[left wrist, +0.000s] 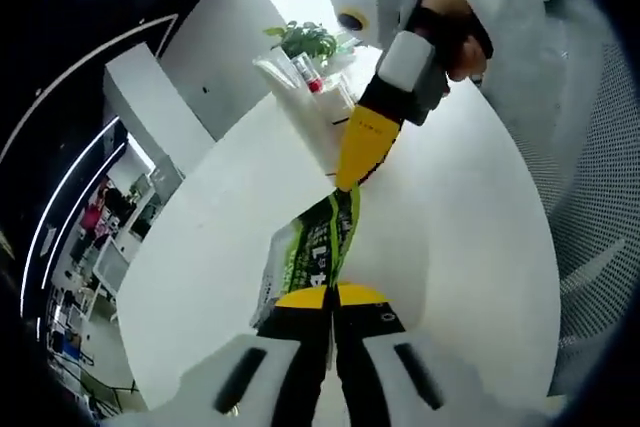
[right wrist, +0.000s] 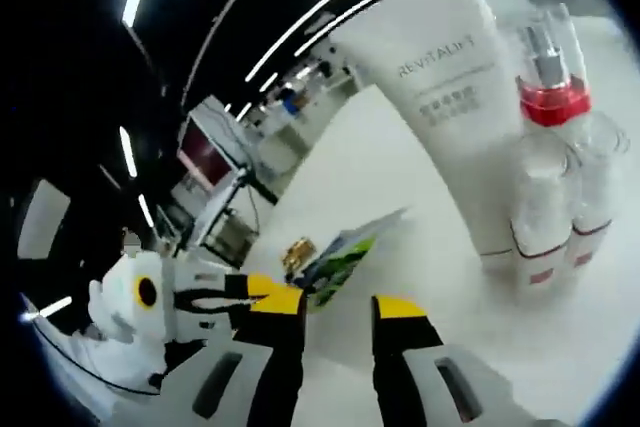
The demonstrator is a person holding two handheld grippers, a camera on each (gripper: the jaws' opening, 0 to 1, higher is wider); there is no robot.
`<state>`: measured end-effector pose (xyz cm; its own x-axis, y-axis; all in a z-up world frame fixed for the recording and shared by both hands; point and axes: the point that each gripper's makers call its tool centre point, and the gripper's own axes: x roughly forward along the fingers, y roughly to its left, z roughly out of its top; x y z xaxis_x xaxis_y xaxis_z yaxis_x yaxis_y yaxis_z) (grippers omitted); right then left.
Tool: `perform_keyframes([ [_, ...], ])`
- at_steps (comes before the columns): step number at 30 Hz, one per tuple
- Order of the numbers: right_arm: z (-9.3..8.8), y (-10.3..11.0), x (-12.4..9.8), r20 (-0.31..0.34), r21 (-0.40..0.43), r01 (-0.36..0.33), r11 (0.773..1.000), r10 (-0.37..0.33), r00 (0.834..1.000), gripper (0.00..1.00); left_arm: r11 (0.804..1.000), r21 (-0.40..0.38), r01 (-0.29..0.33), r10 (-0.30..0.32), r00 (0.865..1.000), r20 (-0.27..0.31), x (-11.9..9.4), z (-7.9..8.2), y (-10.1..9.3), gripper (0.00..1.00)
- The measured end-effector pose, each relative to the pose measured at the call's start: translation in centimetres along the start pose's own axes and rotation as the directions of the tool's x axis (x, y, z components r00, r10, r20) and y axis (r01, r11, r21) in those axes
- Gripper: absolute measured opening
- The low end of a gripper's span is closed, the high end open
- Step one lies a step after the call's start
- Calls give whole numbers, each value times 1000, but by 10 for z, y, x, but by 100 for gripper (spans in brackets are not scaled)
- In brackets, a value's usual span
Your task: Arrange the skincare products in the storage area until every visible bottle or jar stands upright without overlapping.
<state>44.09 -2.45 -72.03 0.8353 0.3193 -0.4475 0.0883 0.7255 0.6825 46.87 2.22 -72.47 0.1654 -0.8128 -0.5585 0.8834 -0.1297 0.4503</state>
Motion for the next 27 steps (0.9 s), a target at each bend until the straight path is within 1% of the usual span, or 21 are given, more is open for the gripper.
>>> perform_keyframes([
  [2,-5,-1,2,-8,4,4,1000,-4,1000,23,1000,-1,2,-2,1000,14,-2,7,-3,2],
  [3,-8,3,2,-13,32,-15,999,15,1000,22,1000,-5,6,-6,1000,23,-2,10,-4,2],
  [6,-9,5,5,-12,85,-25,996,26,1000,20,1000,-2,20,-20,999,33,-2,16,-11,2],
  [7,-10,5,6,-13,87,-22,996,23,1000,19,1000,1,28,-28,999,40,-2,18,-14,2],
  [8,-10,5,6,-15,109,-25,994,27,1000,17,999,2,36,-36,998,42,-2,20,-17,2],
  [9,-10,6,6,-16,111,-28,993,30,999,14,999,18,45,-46,998,51,-2,23,-20,2],
  [11,-11,5,6,-18,120,-18,993,21,1000,12,999,22,43,-44,998,47,-2,24,-22,2],
  [13,-11,2,5,-20,152,-6,988,9,1000,10,999,5,52,-52,997,57,-2,25,-24,2],
  [14,-10,2,5,-5,215,-9,977,10,1000,9,999,4,50,-50,997,62,-3,26,-24,2],
  [15,-11,3,5,-7,232,-16,972,18,1000,8,999,6,50,-50,997,61,-3,26,-24,2],
  [17,-14,-1,5,-24,211,1,977,4,1000,5,998,9,57,-57,996,64,-3,26,-26,3],
  [19,-13,1,4,-19,207,4,978,0,1000,0,998,11,66,-66,996,66,-2,27,-30,3],
  [20,-11,1,3,-13,198,8,980,-5,1000,0,998,11,67,-67,995,71,-2,27,-32,4],
  [21,-10,-1,2,-11,170,24,985,-22,1000,0,998,15,56,-57,995,77,-2,28,-31,4],
  [22,-8,0,2,-10,160,27,987,-26,1000,0,998,-40,58,-53,993,106,-2,31,-30,5],
  [23,-7,-1,1,-5,153,36,988,-36,999,0,994,-86,72,-60,990,130,-3,34,-30,7],
  [24,-3,-2,-1,20,140,45,989,-48,999,0,987,-141,76,-53,986,158,-4,36,-28,9],
  [25,-1,-2,-2,22,141,47,989,-51,998,0,981,-179,73,-43,986,164,-4,35,-25,12],
  [26,1,-1,-3,23,127,44,991,-47,999,0,969,-236,73,-34,986,166,-6,33,-20,15],
  [27,2,0,-4,27,114,44,992,-48,999,0,959,-273,74,-26,984,177,-7,34,-17,18],
])
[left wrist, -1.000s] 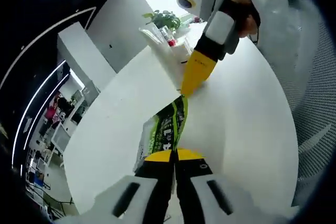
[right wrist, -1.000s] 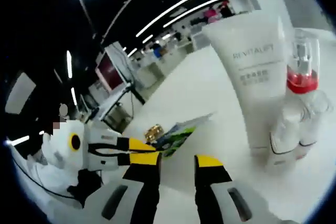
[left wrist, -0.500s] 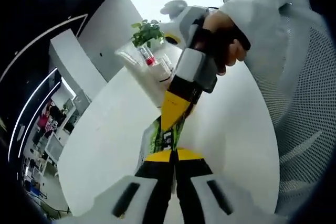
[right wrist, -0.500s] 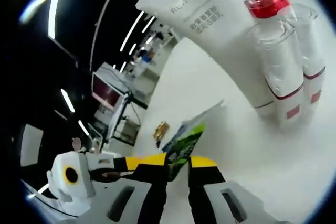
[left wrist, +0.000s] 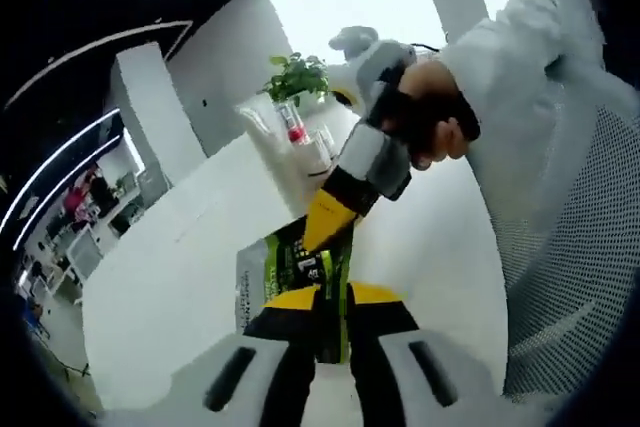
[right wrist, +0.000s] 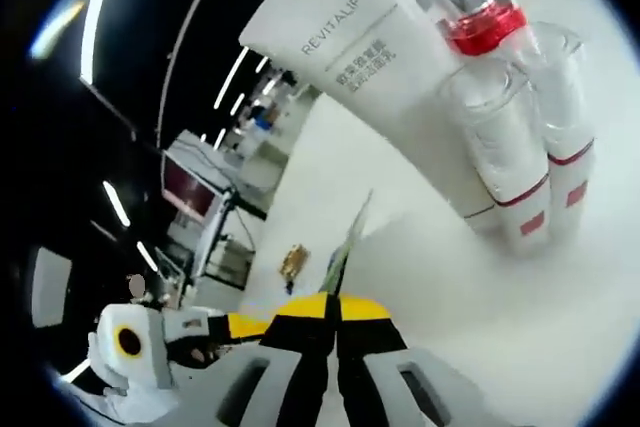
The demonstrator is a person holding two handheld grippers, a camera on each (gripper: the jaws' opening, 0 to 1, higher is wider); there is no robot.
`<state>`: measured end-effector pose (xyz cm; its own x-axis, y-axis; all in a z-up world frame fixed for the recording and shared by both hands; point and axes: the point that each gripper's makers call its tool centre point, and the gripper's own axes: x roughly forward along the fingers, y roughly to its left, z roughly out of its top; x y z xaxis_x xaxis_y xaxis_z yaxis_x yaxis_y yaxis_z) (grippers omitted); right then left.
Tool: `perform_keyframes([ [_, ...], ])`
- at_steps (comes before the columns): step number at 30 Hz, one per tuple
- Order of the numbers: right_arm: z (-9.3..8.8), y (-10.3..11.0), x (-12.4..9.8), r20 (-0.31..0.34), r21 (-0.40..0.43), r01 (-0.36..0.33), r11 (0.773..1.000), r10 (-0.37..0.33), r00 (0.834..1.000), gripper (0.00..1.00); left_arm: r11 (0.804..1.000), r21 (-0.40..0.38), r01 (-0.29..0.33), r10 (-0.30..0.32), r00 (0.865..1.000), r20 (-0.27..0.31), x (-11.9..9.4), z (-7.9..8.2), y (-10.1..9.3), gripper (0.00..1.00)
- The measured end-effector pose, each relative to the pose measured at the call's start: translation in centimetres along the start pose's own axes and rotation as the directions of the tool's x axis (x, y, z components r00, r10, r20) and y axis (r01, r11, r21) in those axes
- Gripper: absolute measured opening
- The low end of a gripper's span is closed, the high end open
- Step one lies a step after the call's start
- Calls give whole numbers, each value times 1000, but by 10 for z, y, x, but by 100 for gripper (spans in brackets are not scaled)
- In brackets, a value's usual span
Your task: Arrange the skincare products in the storage area until every visible bottle or jar stands upright without overlapping.
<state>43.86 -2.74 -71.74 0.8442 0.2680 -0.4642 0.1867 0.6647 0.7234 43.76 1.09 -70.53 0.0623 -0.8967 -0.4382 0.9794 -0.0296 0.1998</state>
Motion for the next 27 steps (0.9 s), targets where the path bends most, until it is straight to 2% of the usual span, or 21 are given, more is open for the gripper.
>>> perform_keyframes([
  [2,3,3,-3,5,-13,-6,1000,6,1000,0,991,-131,8,-4,1000,28,-2,2,5,22],
  [3,4,5,-5,7,-14,-11,1000,11,1000,0,989,-148,10,-6,1000,30,-3,2,6,25],
  [4,5,7,-7,11,-14,-21,1000,21,1000,0,978,-210,5,4,999,42,-5,4,11,29],
  [5,6,9,-9,13,-11,-29,1000,29,999,0,972,-236,-1,16,998,62,-6,5,18,31],
  [7,9,13,-15,22,-7,-49,999,49,999,0,949,-312,39,-7,995,102,-10,11,21,35],
  [9,13,17,-20,34,-14,-56,998,56,998,0,911,-408,67,-21,993,118,-12,12,24,38],
  [12,20,19,-28,56,-42,-54,998,57,997,0,880,-468,84,-13,988,154,-16,16,33,42],
  [13,22,20,-31,61,-49,-57,997,60,996,0,850,-515,111,-23,984,175,-17,22,30,42],
  [14,24,20,-33,67,-50,-60,997,63,996,0,828,-543,137,-39,981,188,-18,25,29,42],
  [18,30,21,-41,91,-48,-72,996,76,993,0,807,-564,175,-61,975,216,-23,22,37,43],
  [20,32,19,-43,100,-42,-70,997,74,992,0,782,-578,234,-107,963,246,-25,27,27,42],
  [21,32,18,-45,101,-43,-72,996,76,992,0,751,-602,270,-119,953,279,-29,30,27,39],
  [23,31,18,-46,102,-50,-73,996,77,992,0,714,-644,274,-93,949,300,-34,29,37,36],
  [24,29,18,-47,98,-46,-77,996,82,992,0,701,-665,258,-61,951,304,-36,27,45,36],
  [26,27,20,-49,96,-44,-87,995,91,991,0,656,-719,232,-31,959,281,-35,20,51,37],
  [27,27,21,-49,96,-43,-89,995,93,991,0,651,-725,223,-27,962,272,-34,18,52,38],
])
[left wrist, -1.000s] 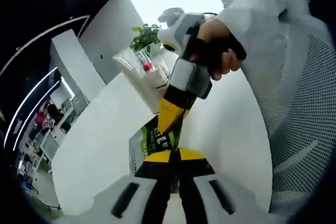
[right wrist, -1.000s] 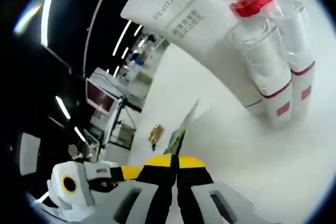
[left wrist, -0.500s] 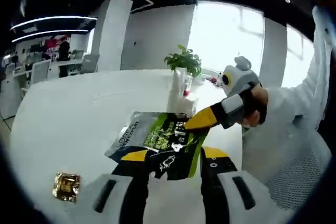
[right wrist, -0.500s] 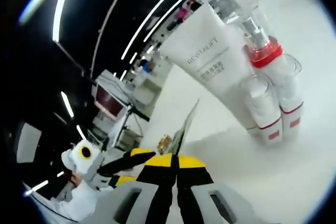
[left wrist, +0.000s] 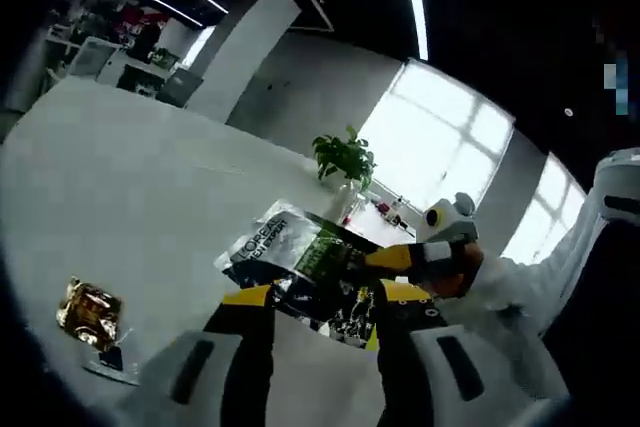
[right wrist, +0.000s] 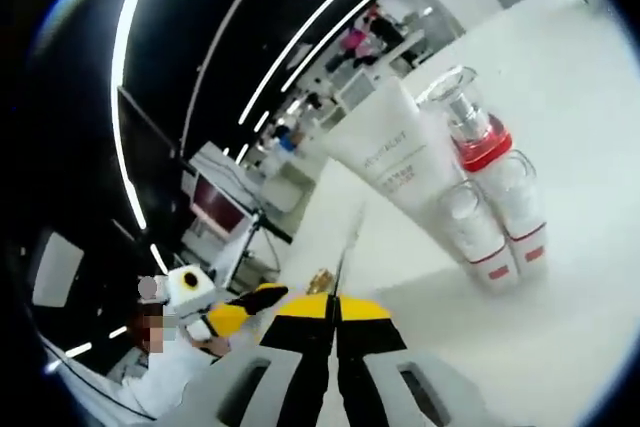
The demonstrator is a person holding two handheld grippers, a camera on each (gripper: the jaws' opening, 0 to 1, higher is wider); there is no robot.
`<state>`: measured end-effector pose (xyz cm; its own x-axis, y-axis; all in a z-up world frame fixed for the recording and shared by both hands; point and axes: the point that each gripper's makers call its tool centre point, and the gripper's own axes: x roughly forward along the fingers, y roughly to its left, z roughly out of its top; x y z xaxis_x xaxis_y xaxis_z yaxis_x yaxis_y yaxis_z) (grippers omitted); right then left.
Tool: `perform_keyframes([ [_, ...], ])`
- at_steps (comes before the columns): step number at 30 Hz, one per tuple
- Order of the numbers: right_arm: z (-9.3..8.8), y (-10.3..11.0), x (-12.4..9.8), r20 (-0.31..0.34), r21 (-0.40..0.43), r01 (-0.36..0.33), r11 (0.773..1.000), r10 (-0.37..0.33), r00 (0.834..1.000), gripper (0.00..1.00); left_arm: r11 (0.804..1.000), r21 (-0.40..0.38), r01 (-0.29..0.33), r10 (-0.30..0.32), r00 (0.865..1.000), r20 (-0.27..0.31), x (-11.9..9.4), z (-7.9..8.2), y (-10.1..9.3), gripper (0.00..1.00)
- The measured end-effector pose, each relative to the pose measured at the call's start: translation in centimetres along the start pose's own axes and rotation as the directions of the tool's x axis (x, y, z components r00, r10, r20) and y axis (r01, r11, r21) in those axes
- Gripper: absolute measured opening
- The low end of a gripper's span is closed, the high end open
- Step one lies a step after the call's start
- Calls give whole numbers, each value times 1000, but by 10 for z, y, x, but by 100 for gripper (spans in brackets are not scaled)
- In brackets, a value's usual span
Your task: Arrange the skincare products in the storage area until every visible bottle or jar stands upright without overlapping.
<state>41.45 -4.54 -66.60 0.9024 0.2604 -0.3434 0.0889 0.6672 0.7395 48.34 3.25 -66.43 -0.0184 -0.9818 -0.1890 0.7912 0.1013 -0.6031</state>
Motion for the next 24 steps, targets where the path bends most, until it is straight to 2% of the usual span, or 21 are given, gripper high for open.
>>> perform_keyframes([
  [3,2,7,-2,12,-5,-21,1000,21,1000,0,999,-28,-35,34,999,-26,2,-4,15,42],
  [5,6,15,-3,28,2,-48,999,48,998,0,997,-75,-26,24,999,-24,9,-9,10,42],
  [7,8,22,-5,30,5,-73,997,73,997,0,989,-147,4,-2,1000,12,14,-4,7,42],
  [9,7,30,-7,25,-5,-95,996,95,995,0,971,-231,67,-49,996,81,18,9,1,40],
  [10,6,33,-8,25,-5,-102,995,102,995,0,967,-241,81,-61,994,87,20,10,-1,38],
  [14,7,42,-15,40,2,-135,991,135,990,0,970,-236,53,-33,996,86,23,13,7,32],
  [16,6,43,-18,43,-1,-139,990,139,989,0,957,-280,71,-44,994,103,25,16,7,30],
  [18,5,43,-21,42,-9,-137,990,138,990,0,954,-289,77,-47,993,107,26,16,7,28],
  [22,5,37,-24,50,5,-133,991,132,990,0,957,-281,66,-33,992,119,30,18,7,17],
  [24,4,31,-23,45,16,-120,993,119,992,0,966,-252,53,-20,991,132,32,20,6,14],
])
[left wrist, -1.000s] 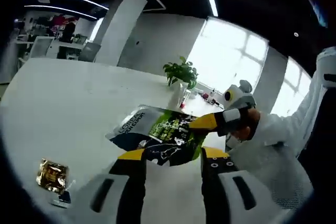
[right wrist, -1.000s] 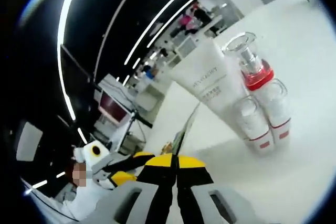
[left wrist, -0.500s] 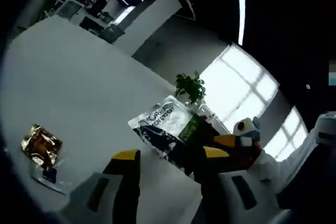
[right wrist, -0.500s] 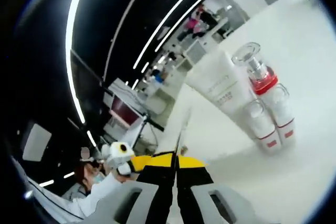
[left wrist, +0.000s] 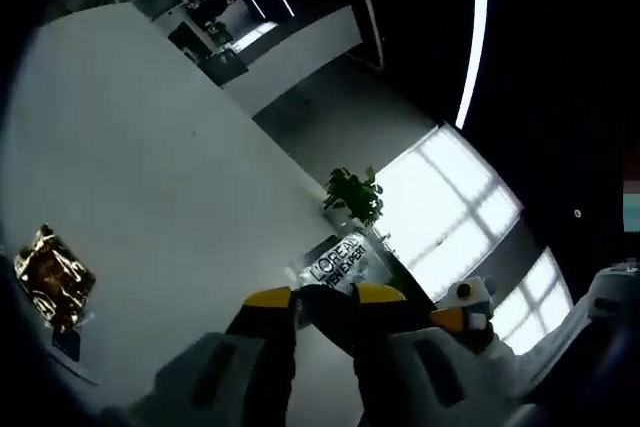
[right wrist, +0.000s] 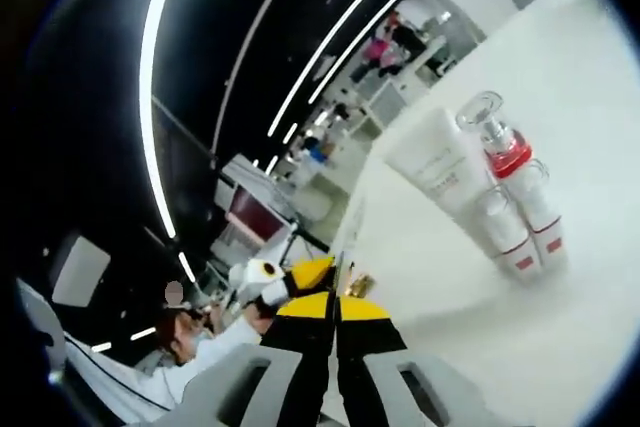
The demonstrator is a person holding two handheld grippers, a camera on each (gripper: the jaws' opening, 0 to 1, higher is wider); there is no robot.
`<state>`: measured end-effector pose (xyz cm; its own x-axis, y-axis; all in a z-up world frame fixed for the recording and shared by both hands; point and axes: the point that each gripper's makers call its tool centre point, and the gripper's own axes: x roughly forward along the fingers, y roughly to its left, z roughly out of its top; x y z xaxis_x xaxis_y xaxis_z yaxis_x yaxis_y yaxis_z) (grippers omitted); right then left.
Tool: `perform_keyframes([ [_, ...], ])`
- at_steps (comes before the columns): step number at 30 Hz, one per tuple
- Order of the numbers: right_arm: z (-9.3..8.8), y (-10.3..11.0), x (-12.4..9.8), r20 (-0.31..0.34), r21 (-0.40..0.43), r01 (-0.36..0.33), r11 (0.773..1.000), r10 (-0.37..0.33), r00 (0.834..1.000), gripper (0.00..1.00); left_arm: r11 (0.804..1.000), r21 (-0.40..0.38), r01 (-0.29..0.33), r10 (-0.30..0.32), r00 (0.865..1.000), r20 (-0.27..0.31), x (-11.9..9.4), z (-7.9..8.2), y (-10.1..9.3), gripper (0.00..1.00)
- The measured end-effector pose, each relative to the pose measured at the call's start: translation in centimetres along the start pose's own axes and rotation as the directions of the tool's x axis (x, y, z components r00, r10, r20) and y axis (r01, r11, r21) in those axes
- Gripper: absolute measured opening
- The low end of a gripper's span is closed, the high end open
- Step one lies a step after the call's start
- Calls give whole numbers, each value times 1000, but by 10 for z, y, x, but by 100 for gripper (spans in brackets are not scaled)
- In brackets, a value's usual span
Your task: Arrange the skincare products in the storage area until every visible bottle or jar stands upright without overlapping.
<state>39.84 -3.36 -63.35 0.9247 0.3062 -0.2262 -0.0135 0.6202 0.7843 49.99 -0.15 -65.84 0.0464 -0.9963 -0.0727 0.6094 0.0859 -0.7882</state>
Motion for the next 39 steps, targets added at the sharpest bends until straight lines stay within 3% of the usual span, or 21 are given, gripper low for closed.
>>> perform_keyframes([
  [5,-4,-5,0,-23,-36,19,999,-19,1000,0,997,74,-27,26,999,20,-2,2,0,4],
  [10,-6,-8,1,-42,-70,27,997,-30,999,0,992,125,-18,17,1000,12,-5,3,-9,3],
  [12,-8,-10,2,-59,-87,26,996,-32,998,0,989,144,-21,18,1000,18,-5,11,-5,2],
  [22,-17,-12,4,-102,-118,20,993,-32,994,0,988,147,-43,42,999,13,3,15,-2,0],
  [27,-24,-25,11,-175,-174,47,984,-77,982,0,987,147,-72,72,997,8,10,16,5,0],
  [39,-32,-49,21,-237,-220,92,971,-145,961,0,969,206,-136,145,989,-31,22,12,24,0],
])
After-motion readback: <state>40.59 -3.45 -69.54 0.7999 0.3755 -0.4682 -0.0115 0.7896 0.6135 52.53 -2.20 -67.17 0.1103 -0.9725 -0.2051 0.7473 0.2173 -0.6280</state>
